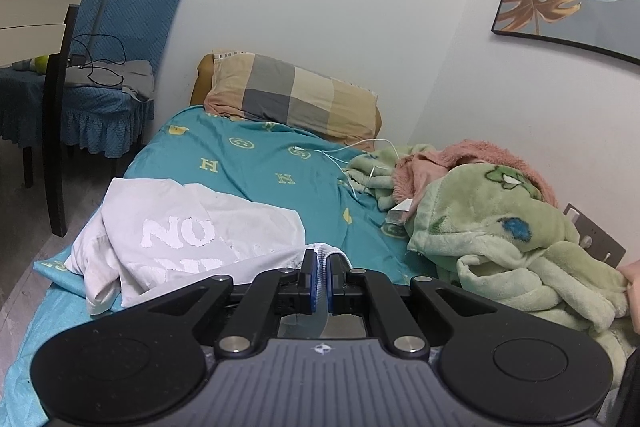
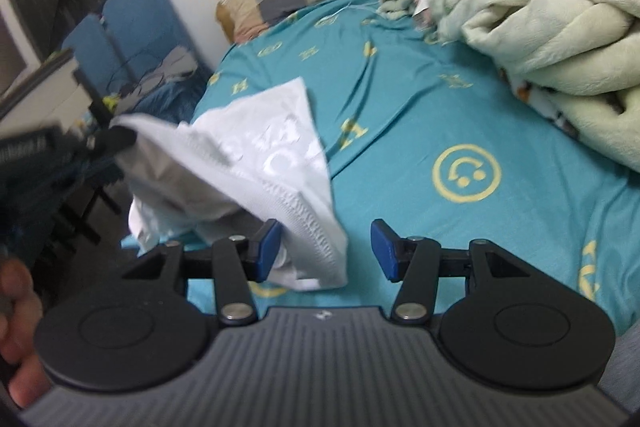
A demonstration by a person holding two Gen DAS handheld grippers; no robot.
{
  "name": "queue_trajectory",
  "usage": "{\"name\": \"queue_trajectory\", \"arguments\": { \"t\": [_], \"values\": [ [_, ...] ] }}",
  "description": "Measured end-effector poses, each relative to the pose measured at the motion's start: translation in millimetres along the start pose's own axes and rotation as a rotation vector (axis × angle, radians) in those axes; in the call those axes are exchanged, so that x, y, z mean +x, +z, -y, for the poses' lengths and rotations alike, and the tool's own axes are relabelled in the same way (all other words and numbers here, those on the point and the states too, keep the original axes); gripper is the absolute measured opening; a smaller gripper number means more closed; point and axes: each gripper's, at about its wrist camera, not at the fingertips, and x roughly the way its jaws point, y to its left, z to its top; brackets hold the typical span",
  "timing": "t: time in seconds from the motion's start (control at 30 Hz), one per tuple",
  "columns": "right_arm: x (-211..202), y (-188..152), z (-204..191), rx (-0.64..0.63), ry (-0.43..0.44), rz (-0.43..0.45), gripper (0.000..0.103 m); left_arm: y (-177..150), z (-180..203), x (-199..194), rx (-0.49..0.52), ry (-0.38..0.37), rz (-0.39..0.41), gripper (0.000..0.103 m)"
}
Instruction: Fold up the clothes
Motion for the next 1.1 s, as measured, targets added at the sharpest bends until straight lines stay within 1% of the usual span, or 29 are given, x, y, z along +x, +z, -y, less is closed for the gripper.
{"name": "queue_trajectory", "arguments": {
  "t": [0.07, 0.2, 0.27, 0.37, 0.43, 0.53, 0.6, 0.77, 0.87, 0.93, 1.03, 1.1],
  "values": [
    [4.4, -5.6, -4.4, 0.005, 0.003, -0.031, 0.053, 0.4, -0.8, 0.1, -0.007, 0.001, 0.001, 0.003],
    [-1.0, -17.6, -12.4, 0.021, 0.009, -0.049, 0.053, 1.5, -1.3, 0.9, -0.020, -0.001, 0.004, 0.003],
    [-3.8, -24.0, -15.2, 0.058, 0.039, -0.052, 0.053, 2.1, -1.7, 1.2, -0.023, 0.000, 0.004, 0.003],
    [2.0, -31.5, -17.3, 0.178, 0.106, -0.062, 0.055, 3.2, -2.9, 1.3, -0.033, 0.003, 0.007, 0.003],
    [12.0, -32.3, -16.5, 0.286, 0.130, -0.044, 0.054, 3.9, -4.9, 0.9, -0.043, 0.007, 0.011, 0.003],
    [27.8, -28.6, -15.1, 0.414, 0.080, 0.009, 0.054, 3.6, -6.8, 0.0, -0.050, 0.019, 0.014, 0.003],
    [39.0, -27.0, -13.0, 0.479, 0.008, 0.021, 0.054, 3.5, -8.8, 0.8, -0.056, 0.025, 0.013, 0.003],
    [57.2, -30.5, -3.5, 0.627, -0.107, 0.030, 0.053, 3.3, -10.7, 3.1, -0.060, 0.017, 0.008, 0.004],
    [66.0, -29.0, -3.2, 0.650, -0.155, 0.041, 0.052, 2.3, -10.2, 5.8, -0.049, 0.015, 0.006, 0.004],
    [70.9, -26.7, -3.3, 0.636, -0.191, 0.046, 0.050, 1.1, -11.4, 7.9, -0.045, 0.022, 0.003, 0.004],
    [74.7, -21.6, -3.8, 0.563, -0.214, 0.023, 0.036, 0.5, -14.1, 11.6, -0.030, 0.047, 0.002, 0.004],
    [70.9, -19.4, 4.8, 0.538, -0.182, -0.005, 0.024, 1.3, -17.6, 13.7, -0.034, 0.053, -0.003, 0.004]
  ]
}}
